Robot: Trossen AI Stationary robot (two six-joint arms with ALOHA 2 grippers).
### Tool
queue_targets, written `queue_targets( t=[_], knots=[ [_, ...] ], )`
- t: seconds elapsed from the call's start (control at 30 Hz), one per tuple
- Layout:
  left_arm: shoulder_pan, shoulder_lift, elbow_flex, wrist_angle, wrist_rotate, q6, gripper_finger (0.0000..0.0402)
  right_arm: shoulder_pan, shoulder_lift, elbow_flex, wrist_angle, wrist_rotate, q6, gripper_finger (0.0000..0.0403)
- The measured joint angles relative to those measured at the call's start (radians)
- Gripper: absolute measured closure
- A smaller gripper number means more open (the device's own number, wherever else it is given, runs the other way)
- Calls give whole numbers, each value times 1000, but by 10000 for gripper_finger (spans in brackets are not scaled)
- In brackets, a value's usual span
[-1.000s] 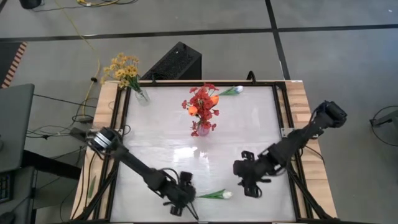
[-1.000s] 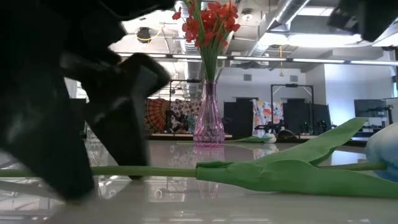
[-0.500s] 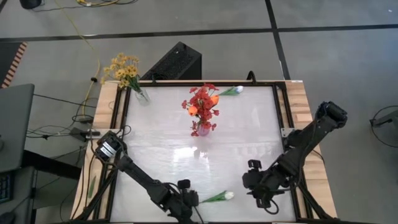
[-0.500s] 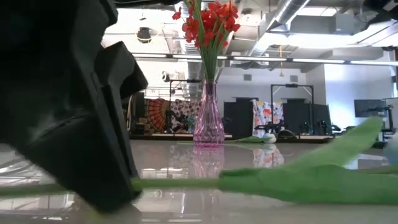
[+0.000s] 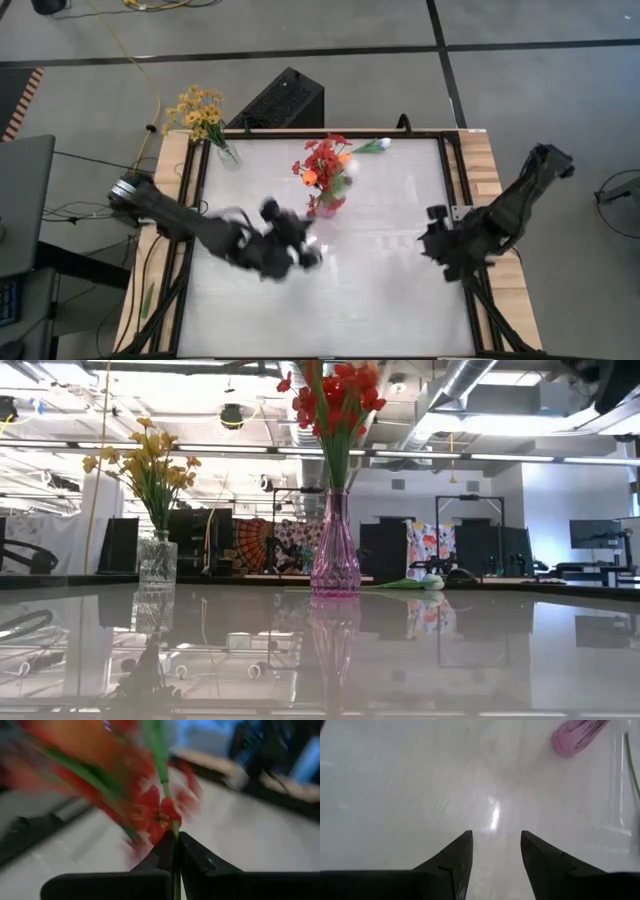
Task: Sort flowers into vase by color
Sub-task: Put the bottom white tulip into the transparent vase
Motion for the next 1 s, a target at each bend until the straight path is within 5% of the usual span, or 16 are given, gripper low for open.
queue_targets(
  t=[0.07,0.2,0.27,0.47,0.6,1.0],
  knots=[
    [33,-47,-1,32,9,91,401,-43,-85,-72,73,-19,-44,220],
    [87,-129,-2,271,474,471,401,-134,-221,-208,173,-90,-79,229],
    [114,-154,0,409,592,547,401,-188,-266,-242,195,-135,-77,231],
    [210,-216,0,541,551,863,401,-333,-296,-261,236,-218,-93,232],
    [353,-228,0,501,558,915,401,-404,-281,-261,277,-221,-95,232],
    [907,-290,-1,390,1126,917,401,-556,-139,-261,662,-205,85,233]
  ],
)
